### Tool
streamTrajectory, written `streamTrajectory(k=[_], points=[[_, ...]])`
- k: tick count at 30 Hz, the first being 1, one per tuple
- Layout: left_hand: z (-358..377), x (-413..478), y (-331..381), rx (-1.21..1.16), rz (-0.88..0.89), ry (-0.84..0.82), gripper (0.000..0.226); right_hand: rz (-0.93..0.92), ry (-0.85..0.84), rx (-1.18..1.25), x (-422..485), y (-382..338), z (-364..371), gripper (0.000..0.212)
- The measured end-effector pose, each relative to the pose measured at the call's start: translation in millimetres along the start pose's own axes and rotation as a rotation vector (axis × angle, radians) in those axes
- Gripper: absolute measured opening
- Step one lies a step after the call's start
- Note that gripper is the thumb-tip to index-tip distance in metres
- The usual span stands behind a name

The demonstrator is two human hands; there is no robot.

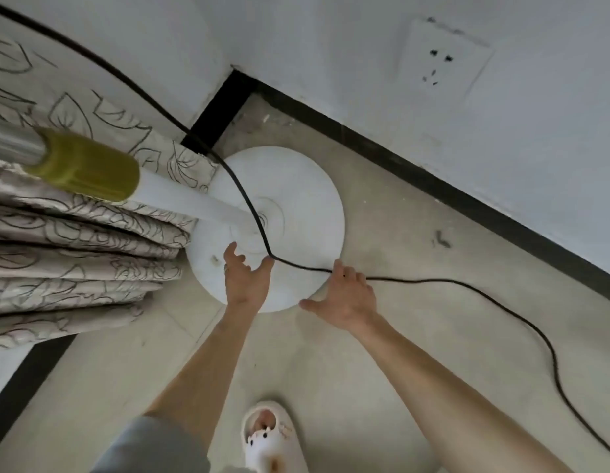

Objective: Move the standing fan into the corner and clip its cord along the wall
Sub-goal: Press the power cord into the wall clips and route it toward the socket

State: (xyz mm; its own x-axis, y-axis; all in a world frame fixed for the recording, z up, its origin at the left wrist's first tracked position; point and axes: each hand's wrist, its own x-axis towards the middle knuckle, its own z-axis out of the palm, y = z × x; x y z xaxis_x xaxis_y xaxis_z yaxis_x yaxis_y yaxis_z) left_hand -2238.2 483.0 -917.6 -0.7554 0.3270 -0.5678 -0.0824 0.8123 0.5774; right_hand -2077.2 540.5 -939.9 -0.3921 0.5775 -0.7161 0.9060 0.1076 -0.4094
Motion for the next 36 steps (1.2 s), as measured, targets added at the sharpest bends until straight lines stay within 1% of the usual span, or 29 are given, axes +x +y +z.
streamTrajectory(k=[2,3,4,6,8,9,11,13,15,18,19,20,21,23,25,27,30,32,34,36], points=[[5,29,-9,-0.046,0.087,0.036,0.085,-0.005,0.061,-0.055,28,3,22,0.117],[6,41,-12,-0.06,0.127,0.047,0.083,-0.006,0.117,-0.065,38,4,29,0.118],[8,54,-15,-0.082,0.177,0.062,0.078,-0.015,0.187,-0.068,51,5,34,0.12],[13,72,-19,-0.07,0.281,0.109,0.06,0.0,0.24,-0.009,65,6,32,0.128],[23,82,-22,0.016,0.357,0.213,0.047,0.034,0.17,0.071,80,8,21,0.134],[27,85,-23,0.03,0.367,0.269,0.044,0.053,0.116,0.107,86,10,14,0.132],[33,87,-25,-0.026,0.373,0.336,0.039,0.063,0.05,0.209,96,13,1,0.116],[35,88,-21,-0.09,0.362,0.337,0.037,0.076,0.033,0.272,99,12,-10,0.103],[38,90,-14,-0.153,0.35,0.357,0.034,0.098,0.058,0.282,102,11,-20,0.098],[40,100,10,-0.192,0.343,0.376,0.036,0.107,0.18,0.291,114,4,-35,0.086],[40,103,17,-0.188,0.335,0.375,0.038,0.098,0.197,0.254,118,2,-39,0.08],[38,107,20,-0.165,0.332,0.367,0.04,0.082,0.179,0.215,120,-1,-39,0.076],[37,111,23,-0.149,0.33,0.355,0.041,0.059,0.151,0.183,122,-4,-38,0.077],[35,118,28,-0.129,0.329,0.336,0.044,0.041,0.089,0.133,126,-9,-36,0.09],[38,128,35,-0.116,0.331,0.329,0.046,0.053,0.08,0.109,130,-10,-35,0.098],[43,134,43,-0.107,0.346,0.323,0.044,0.07,0.094,0.101,137,-7,-37,0.101],[51,139,51,-0.085,0.355,0.358,0.043,0.07,0.104,0.071,147,-4,-47,0.097],[56,137,56,-0.089,0.325,0.375,0.044,0.055,0.096,0.053,148,-2,-55,0.087],[59,135,59,-0.112,0.285,0.368,0.044,0.032,0.099,0.003,145,-2,-67,0.066],[58,135,61,-0.134,0.253,0.342,0.045,0.015,0.093,-0.035,137,-3,-82,0.052]])
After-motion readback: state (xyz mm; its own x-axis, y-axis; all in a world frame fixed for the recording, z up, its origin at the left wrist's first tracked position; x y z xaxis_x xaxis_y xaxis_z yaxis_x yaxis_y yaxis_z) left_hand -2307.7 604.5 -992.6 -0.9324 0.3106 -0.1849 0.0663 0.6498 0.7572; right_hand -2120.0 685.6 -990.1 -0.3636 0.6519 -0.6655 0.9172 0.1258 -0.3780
